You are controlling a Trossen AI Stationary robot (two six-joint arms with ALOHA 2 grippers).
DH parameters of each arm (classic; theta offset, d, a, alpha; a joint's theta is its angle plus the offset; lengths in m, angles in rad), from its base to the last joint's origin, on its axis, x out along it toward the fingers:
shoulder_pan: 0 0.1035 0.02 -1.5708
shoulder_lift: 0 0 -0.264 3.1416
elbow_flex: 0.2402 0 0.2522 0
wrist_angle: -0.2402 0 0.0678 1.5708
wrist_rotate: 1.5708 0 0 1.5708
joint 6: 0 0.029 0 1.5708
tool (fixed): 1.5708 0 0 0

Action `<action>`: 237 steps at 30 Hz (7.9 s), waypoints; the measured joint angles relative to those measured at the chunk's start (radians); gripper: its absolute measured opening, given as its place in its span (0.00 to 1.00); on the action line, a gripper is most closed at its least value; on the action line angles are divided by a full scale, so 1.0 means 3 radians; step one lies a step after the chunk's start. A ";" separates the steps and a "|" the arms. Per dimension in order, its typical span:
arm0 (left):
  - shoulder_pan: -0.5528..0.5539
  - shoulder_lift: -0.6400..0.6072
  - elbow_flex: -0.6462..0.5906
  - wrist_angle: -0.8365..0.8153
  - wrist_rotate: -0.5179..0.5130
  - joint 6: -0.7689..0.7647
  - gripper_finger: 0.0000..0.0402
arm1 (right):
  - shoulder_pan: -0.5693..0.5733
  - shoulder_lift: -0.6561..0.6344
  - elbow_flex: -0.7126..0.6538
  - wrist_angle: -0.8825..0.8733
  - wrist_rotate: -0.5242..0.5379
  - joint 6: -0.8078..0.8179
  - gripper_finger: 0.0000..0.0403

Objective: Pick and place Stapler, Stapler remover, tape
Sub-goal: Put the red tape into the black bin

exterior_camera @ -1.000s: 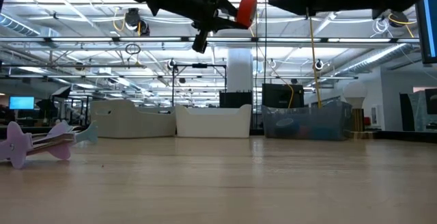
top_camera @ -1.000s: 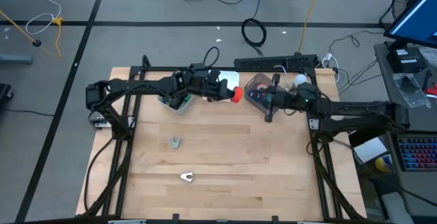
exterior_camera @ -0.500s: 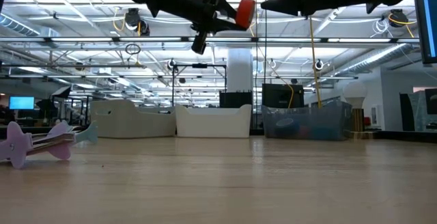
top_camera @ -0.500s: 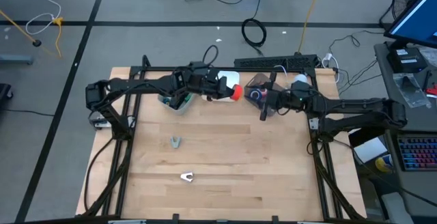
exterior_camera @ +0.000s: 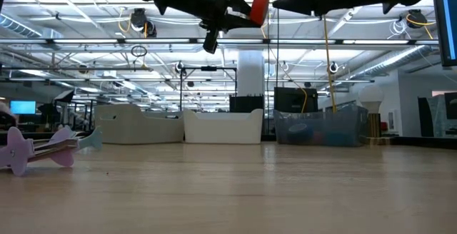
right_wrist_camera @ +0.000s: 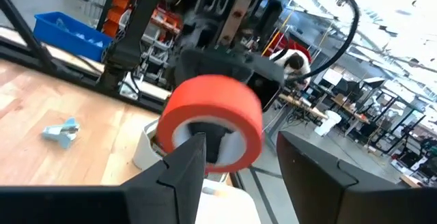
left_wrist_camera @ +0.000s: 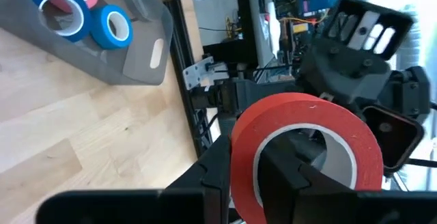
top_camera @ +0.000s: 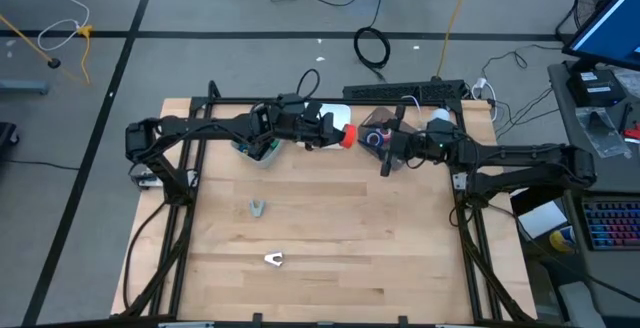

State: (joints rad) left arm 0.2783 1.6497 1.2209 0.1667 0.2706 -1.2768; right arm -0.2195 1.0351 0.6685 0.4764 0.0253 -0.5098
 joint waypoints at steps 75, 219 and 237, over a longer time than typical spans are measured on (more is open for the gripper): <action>-0.0144 -0.0004 0.0001 -0.0142 -0.0381 0.0047 0.16 | 0.0019 0.0280 0.0092 0.0443 0.0086 -0.0179 0.42; 0.0224 0.0000 -0.0005 -0.0719 0.0313 0.1135 0.63 | 0.0019 0.0104 0.0094 -0.0317 0.0709 0.0354 0.08; 0.0243 0.0000 -0.0004 -0.1269 -0.0122 0.1547 0.63 | -0.0516 0.0000 0.0093 -0.2011 0.1463 0.0330 0.09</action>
State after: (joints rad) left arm 0.3511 1.6497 1.2198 -0.2142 0.2340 -0.8128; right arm -0.3743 1.0352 0.6964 -0.1270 0.4642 -0.4110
